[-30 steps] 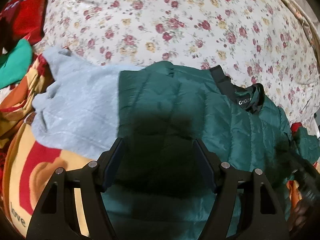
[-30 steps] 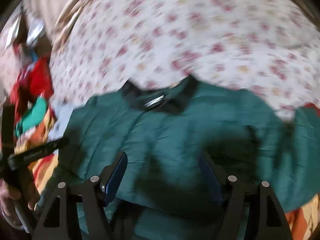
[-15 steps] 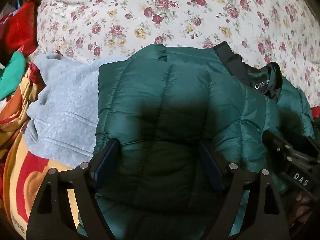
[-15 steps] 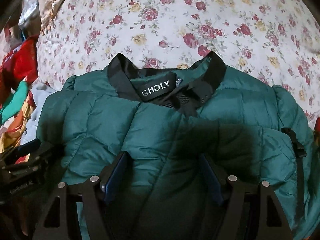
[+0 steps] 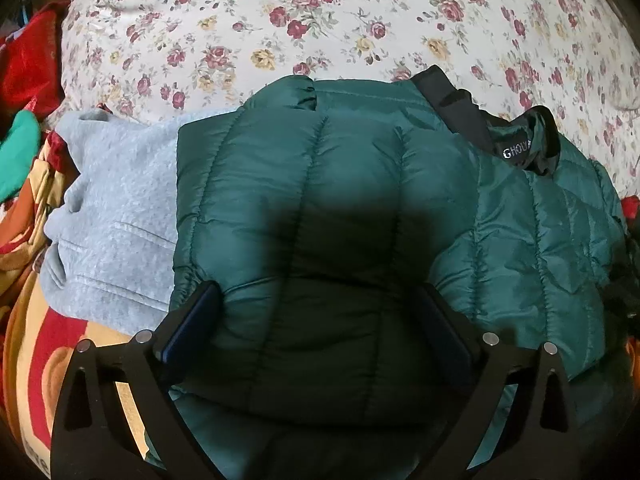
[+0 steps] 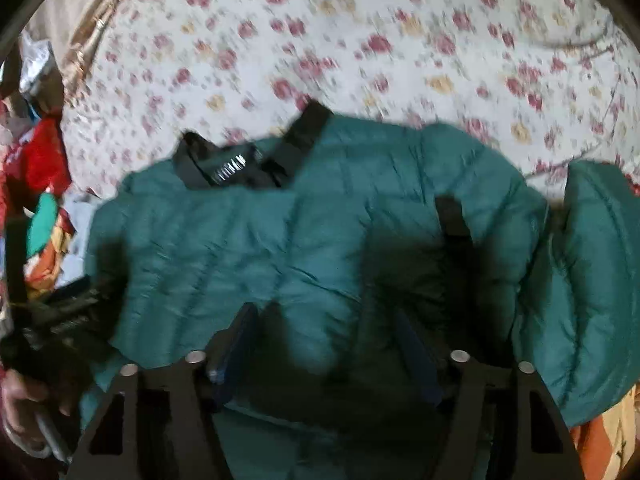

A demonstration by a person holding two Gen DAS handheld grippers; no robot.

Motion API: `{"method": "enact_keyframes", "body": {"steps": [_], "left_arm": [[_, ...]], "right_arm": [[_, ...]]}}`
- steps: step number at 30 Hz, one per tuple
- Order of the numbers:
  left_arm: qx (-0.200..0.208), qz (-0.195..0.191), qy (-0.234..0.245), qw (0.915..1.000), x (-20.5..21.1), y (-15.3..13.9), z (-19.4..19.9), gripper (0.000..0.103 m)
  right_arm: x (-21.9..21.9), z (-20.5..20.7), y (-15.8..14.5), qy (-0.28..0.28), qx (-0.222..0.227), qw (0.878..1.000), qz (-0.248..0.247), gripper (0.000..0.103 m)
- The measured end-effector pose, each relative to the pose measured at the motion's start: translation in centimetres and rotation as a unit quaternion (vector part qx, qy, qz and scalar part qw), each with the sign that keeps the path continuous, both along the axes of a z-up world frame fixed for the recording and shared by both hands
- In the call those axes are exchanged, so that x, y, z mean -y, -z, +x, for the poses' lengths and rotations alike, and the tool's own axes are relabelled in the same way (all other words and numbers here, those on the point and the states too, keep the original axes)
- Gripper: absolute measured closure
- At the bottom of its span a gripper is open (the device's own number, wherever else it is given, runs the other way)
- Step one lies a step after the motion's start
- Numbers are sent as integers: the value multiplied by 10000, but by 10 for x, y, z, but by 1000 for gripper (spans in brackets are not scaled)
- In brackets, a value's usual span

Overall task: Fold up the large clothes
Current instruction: 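Move the right tool to the other sleeve cuff and close on it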

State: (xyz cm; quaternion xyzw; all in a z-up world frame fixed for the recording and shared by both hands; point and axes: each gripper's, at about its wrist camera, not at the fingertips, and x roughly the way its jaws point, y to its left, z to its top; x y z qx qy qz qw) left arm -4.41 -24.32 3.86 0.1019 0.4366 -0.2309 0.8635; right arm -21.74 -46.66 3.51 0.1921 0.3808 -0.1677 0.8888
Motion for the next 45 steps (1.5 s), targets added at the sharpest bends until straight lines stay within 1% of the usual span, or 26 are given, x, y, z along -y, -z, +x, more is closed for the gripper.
{"method": "enact_keyframes", "body": {"steps": [3,6,9,11,12,14,15,16,22,25,28,32,38,45], "left_arm": [[-20,1,17,10000,0,1,1,2],[-52,10,40,10000,1,3,1,1],[-75,33,68,9999,0,1,-2,1],[-62,95,87,9999,-1,-4,-5,1],[-41,121,98,9999,-2,-8,-9,1],[-20,90,101,9999,-6,-13,-16,1],[-11,40,92,9999,-9,-16,-21,1],[-2,-31,85,10000,-11,-20,-25,1],[164,-342,107,9992,-20,-50,-55,1],[108,-436,169,9988,-18,-59,-65,1],[58,-570,227,9981,-18,-67,-79,1],[41,-708,285,9971,-17,-74,-91,1],[-127,-905,347,9952,-10,-78,-105,1],[-146,-935,448,9945,3,-81,-117,1]], "right_arm": [[2,7,13,34,-86,10000,-8,37],[-2,11,13,30,-168,9997,-191,37],[-3,10,9,53,-200,9996,-205,36],[-5,4,1,132,-130,9997,-184,36],[-7,-4,-6,192,-22,9996,-190,35],[-11,-10,-16,262,140,9994,-192,25],[-13,-15,-19,280,184,9992,-202,17],[-14,-19,-23,289,211,9991,-234,15],[-18,-39,-40,368,208,9983,-409,15],[-15,-47,-46,478,264,9976,-422,15],[-10,-56,-48,579,226,9968,-498,15],[-1,-72,-52,709,190,9957,-567,15],[22,-98,-53,948,154,9934,-630,15],[57,-128,-50,1284,111,9894,-664,15]]}}
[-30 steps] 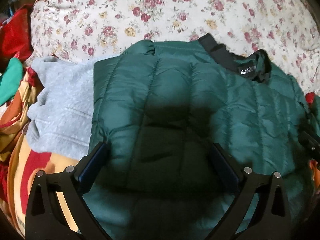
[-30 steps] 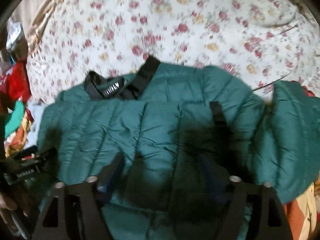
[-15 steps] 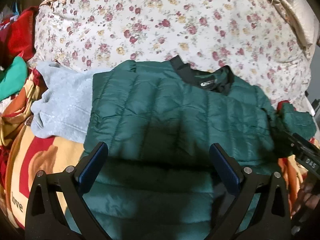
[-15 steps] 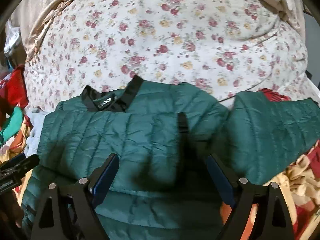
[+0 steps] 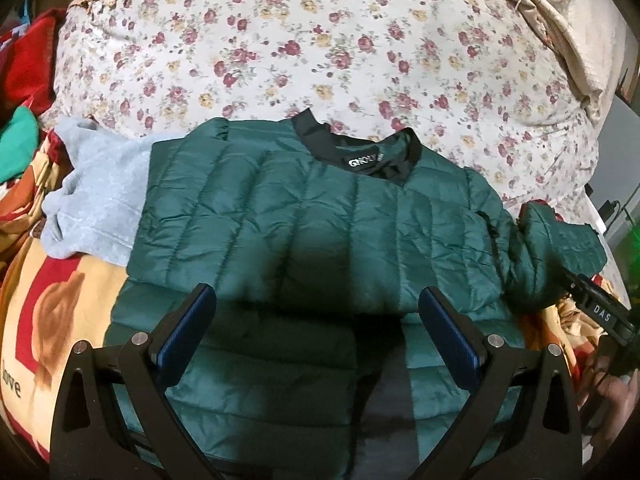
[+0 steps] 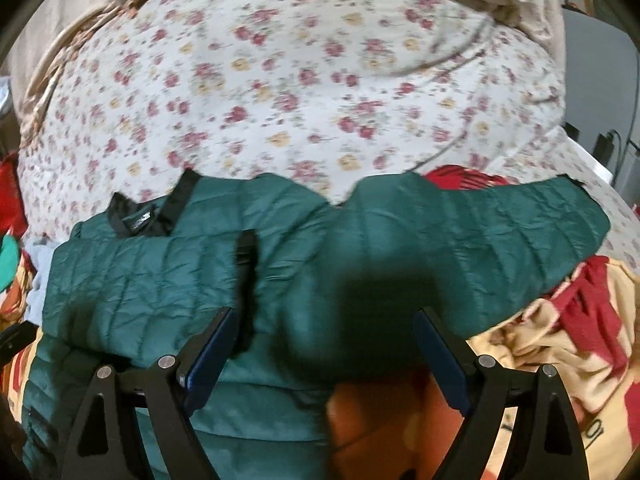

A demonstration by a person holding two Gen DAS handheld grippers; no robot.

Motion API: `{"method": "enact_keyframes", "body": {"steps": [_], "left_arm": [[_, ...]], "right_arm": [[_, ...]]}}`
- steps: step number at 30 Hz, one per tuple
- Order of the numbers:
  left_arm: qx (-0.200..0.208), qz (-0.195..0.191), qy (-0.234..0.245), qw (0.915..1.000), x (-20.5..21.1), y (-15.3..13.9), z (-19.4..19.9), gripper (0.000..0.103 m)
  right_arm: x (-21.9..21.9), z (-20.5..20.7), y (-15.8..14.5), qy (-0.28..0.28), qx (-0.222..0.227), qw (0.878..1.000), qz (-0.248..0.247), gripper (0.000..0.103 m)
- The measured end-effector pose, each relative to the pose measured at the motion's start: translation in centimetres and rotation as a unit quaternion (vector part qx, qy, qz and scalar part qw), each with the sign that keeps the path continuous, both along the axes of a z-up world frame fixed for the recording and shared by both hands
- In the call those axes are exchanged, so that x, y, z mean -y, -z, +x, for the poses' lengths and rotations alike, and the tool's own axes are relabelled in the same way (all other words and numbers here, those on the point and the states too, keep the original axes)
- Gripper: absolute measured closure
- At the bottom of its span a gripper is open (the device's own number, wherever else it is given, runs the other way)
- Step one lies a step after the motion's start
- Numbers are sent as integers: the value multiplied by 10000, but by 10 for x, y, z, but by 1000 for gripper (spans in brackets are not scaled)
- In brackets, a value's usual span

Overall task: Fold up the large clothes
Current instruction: 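Move the right tool to the other sleeve cuff and close on it, then lift the held sleeve with the right tool toward the jacket body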

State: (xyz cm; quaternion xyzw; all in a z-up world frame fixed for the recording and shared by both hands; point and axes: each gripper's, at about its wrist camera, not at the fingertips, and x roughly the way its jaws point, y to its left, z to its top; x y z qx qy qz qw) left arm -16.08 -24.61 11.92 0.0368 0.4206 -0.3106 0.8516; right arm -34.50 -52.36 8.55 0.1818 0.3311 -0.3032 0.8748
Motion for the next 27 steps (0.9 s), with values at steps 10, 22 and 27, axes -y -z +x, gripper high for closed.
{"method": "enact_keyframes", "body": {"steps": [10,22,27], "left_arm": [[-172,-151,46,9997,10,-1,-9,1],[-238,-159,26,9996,15,9,-5,1],[-283,-114,-1,9995,16,16,0,1]], "right_arm": [[44,-30,12,392,-171,9991,-72,15],[90,-54,17,780,-303,9964,-104,15],[116,-66,14,1039,-356,9939,-136,15]]}}
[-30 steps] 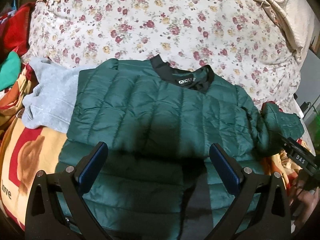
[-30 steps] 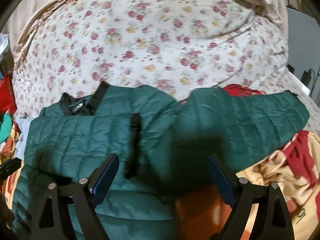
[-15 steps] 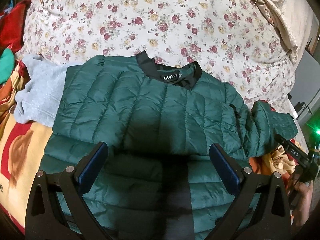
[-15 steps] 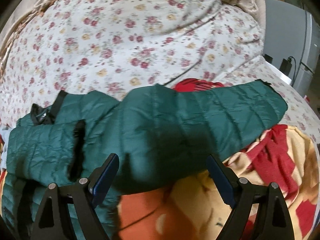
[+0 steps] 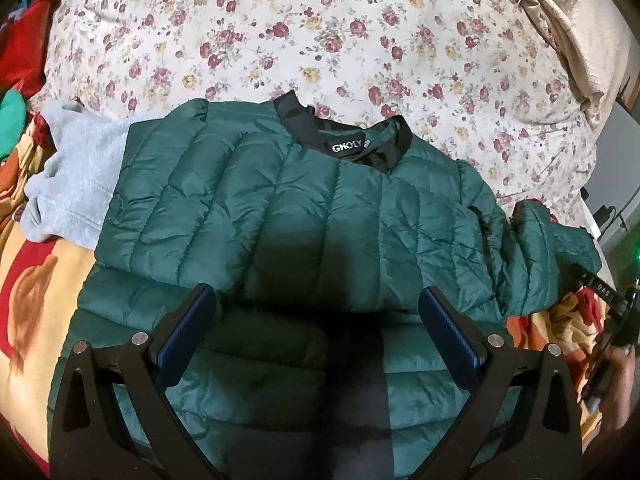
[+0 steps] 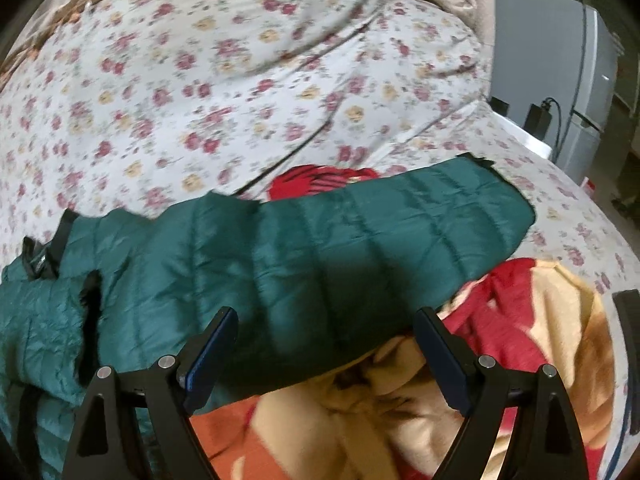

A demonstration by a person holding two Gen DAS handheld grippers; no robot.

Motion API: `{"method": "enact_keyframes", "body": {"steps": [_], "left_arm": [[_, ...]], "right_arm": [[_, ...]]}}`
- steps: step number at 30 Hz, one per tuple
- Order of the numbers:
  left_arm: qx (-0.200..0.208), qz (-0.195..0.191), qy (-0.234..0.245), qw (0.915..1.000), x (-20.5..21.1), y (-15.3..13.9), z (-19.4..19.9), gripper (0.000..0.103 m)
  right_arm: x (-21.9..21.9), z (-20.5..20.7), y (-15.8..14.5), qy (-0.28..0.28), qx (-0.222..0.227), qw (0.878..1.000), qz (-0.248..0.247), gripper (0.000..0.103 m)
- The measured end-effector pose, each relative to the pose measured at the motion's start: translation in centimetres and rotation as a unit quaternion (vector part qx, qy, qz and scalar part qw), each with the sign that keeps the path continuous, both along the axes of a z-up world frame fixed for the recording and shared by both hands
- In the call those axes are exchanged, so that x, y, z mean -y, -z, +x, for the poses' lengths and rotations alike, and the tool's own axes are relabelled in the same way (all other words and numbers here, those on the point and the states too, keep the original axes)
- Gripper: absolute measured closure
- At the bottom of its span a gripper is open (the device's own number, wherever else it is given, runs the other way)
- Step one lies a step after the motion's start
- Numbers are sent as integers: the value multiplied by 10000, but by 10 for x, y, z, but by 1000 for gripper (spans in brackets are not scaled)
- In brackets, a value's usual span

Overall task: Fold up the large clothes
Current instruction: 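Lift the held sleeve with the right tool toward the jacket body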

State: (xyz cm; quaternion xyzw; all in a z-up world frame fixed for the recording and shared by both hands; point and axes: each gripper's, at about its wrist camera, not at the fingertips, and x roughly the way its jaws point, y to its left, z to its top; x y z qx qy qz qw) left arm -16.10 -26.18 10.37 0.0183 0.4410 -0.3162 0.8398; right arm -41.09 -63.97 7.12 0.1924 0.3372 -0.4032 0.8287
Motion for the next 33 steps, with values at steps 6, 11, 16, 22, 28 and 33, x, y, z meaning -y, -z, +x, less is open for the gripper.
{"method": "enact_keyframes", "body": {"steps": [6,11,16,22,28,33], "left_arm": [[-97,32,-28,9999,-1,8,6,1],[-68,42,-32,10000,0,9,8,1],[-38,74,-29,10000,0,11,11,1],[-78,95,-27,9999,3,14,15,1],[-104,171,-46,9998,4,20,19,1],[-124,193,-47,9997,4,22,21,1]], "right_arm": [[35,-23,-8,532,161,9985,-20,15],[66,-38,-11,980,219,9949,-8,15],[99,-48,-5,1304,249,9910,171,15],[130,-52,6,1446,325,9882,390,15],[149,-46,11,1225,529,9903,389,16],[153,-55,16,1216,880,9869,598,69]]}}
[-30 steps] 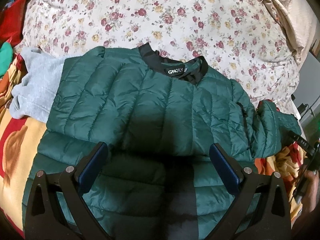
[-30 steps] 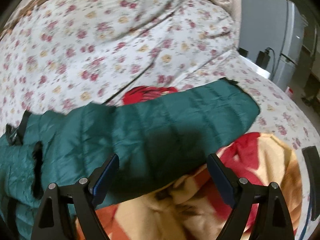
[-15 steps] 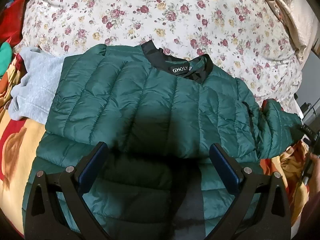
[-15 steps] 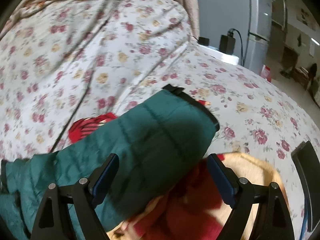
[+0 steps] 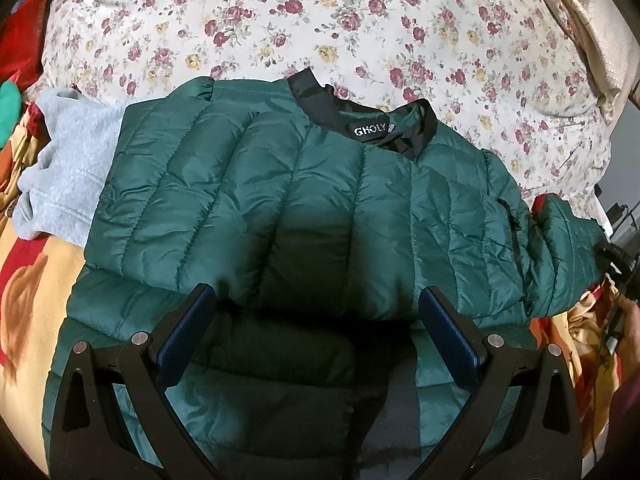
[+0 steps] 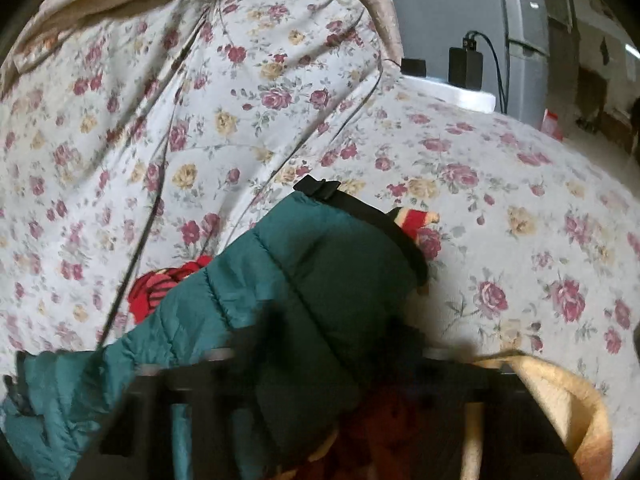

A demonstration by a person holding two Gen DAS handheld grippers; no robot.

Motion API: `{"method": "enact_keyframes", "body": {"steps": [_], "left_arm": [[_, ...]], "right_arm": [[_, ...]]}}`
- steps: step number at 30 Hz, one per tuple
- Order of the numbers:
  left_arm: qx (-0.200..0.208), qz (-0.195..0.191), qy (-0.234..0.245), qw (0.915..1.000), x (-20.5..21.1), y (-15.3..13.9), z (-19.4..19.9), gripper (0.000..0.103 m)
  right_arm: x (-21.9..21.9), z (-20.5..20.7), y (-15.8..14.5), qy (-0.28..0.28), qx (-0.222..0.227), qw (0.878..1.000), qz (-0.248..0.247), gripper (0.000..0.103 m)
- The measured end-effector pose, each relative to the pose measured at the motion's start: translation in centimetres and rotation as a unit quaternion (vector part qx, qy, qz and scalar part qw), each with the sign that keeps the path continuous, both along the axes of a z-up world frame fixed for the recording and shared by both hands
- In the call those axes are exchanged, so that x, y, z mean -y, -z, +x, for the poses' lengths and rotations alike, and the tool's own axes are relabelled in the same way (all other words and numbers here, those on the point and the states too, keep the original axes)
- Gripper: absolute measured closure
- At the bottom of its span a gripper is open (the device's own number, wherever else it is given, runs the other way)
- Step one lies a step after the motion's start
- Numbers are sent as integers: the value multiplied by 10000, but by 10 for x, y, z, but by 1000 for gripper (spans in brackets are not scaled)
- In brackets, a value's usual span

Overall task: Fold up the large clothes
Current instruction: 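Lift the held sleeve with the right tool toward the jacket body, then carry the sleeve across the jacket body with the right tool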

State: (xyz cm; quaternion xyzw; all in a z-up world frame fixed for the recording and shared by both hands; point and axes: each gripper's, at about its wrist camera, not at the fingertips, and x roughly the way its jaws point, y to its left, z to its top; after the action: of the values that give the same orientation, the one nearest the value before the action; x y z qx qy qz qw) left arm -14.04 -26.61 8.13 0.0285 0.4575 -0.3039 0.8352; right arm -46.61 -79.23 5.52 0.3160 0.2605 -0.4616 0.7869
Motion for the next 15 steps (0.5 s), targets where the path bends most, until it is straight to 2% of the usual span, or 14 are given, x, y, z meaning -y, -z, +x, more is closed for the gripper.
{"method": "enact_keyframes", "body": {"steps": [1,5,9,15], "left_arm": [[-4,-18,-11,10000,-1,0,0,1],[-6,-99,-22,9999,-4,-2,0,1],[49,-143,-45,9999,-10,-8,-1,1],[142,-189,-74,9997,-18,-18,-4,1]], "right_arm": [[-1,-3,-1,-15,70,10000,35,75],[-13,-9,-13,-184,279,9994,-82,84],[-40,-10,-37,-591,655,9956,-324,86],[-95,5,-78,-1225,983,9852,-687,88]]}}
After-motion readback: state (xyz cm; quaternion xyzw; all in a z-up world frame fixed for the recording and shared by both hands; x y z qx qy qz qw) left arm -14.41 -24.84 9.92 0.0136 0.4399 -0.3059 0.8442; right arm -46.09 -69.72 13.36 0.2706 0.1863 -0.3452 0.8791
